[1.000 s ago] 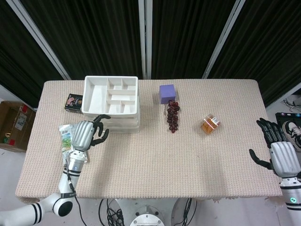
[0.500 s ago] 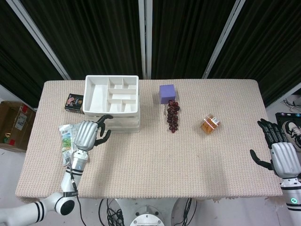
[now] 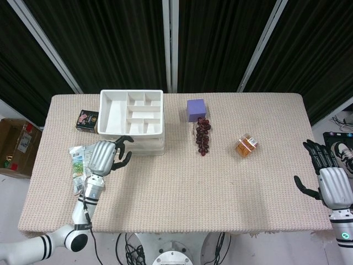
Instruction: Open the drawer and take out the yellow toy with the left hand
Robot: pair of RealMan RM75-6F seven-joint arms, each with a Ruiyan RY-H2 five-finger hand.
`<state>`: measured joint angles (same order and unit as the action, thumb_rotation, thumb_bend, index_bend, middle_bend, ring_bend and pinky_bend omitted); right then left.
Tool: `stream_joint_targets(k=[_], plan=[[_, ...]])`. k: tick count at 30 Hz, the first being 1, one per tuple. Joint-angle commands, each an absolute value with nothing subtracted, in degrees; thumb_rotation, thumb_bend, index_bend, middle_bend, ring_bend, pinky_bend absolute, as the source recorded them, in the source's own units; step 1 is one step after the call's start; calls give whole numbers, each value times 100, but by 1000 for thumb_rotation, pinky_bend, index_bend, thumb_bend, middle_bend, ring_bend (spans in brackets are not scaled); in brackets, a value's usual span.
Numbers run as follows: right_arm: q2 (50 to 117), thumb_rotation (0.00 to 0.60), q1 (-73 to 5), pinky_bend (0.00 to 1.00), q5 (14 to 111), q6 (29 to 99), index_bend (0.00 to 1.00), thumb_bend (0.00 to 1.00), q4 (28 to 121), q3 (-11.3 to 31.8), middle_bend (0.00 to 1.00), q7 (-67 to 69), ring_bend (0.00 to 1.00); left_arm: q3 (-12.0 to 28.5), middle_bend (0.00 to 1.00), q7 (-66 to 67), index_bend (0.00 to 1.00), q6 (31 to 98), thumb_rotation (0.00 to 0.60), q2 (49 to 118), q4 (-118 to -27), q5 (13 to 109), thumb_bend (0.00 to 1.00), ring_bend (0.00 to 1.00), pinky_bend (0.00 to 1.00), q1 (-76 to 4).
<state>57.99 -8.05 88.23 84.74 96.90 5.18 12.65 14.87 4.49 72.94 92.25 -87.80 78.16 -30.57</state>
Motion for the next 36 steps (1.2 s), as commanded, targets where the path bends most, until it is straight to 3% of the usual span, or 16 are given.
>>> stream_joint_targets(k=[1,12,36], plan=[[5804,600,-811,0,8827,8470,0,287,9690,524,30,1264,0,1472,793,326,446,7249,600,9115,-8904,7791,393,909,1000,-3047],[5791,600,-831,0,8829,8457,0,287,9737,544,30,1222,0,1362,794,242,462,7391,600,8939,-9127,7853,393,910,1000,-2944],[5787,600,-798,0,8852,8498,0,287,9727,534,30,1236,0,694,794,-103,491,7389,600,8002,-10322,8506,380,907,1000,-2642]])
